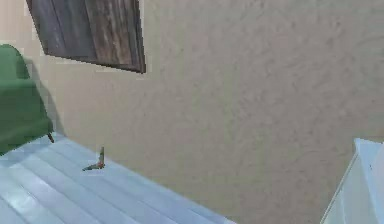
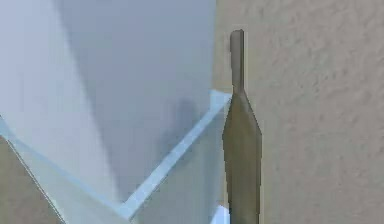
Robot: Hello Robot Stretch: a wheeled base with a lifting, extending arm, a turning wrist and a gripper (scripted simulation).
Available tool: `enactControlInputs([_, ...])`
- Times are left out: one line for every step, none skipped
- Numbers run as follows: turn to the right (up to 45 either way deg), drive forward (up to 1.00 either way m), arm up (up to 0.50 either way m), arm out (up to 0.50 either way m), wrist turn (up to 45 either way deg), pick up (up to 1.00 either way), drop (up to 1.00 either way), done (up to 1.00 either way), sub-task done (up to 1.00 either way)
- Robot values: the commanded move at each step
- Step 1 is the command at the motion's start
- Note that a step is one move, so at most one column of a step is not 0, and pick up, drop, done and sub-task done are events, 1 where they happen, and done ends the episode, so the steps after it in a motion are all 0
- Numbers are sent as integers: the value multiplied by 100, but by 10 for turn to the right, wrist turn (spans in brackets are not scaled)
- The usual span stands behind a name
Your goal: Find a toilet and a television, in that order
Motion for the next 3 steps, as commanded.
enactControlInputs([-450,0,0,0,0,0,0,0,0])
enactControlInputs([-360,0,0,0,0,0,0,0,0])
enactControlInputs([0,15,0,0,0,0,0,0,0])
